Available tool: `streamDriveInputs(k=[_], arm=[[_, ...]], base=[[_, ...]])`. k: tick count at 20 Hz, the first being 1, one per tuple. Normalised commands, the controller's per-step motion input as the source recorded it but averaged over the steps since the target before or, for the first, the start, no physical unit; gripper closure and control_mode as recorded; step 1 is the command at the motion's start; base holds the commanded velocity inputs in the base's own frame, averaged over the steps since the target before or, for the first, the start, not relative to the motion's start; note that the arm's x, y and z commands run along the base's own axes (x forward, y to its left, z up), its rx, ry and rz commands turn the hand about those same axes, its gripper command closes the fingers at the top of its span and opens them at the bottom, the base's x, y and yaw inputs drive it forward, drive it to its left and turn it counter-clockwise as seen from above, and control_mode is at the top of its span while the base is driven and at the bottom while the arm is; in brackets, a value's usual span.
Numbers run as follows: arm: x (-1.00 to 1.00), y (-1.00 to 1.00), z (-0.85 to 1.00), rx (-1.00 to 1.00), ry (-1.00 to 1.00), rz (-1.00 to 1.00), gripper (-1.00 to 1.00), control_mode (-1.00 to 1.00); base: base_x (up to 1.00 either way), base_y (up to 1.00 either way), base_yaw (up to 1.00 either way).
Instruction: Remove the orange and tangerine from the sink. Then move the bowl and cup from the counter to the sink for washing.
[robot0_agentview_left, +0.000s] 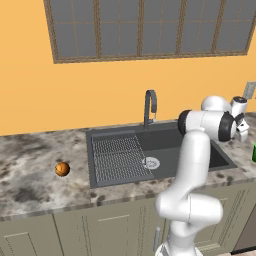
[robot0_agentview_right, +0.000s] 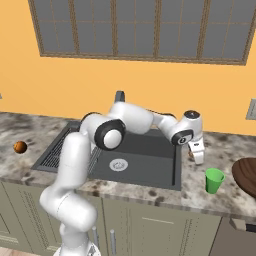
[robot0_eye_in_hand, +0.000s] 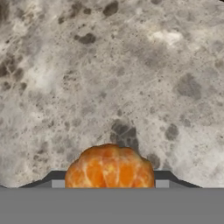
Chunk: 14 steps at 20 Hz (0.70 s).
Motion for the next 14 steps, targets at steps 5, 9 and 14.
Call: streamDriveInputs(k=[5, 9, 14], arm=[[0.02, -0.13, -0.11, 0.0, 0.06, 0.02, 1.0, -1.0], [0.06, -0.12, -0.09, 0.0, 0.06, 0.03, 1.0, -1.0], [0.1, -0.04, -0.08, 0.0, 0.07, 0.04, 1.0, -1.0]], base=[[0.0, 0.0, 0.0], [0.0, 0.0, 0.0], [0.0, 0.0, 0.0]])
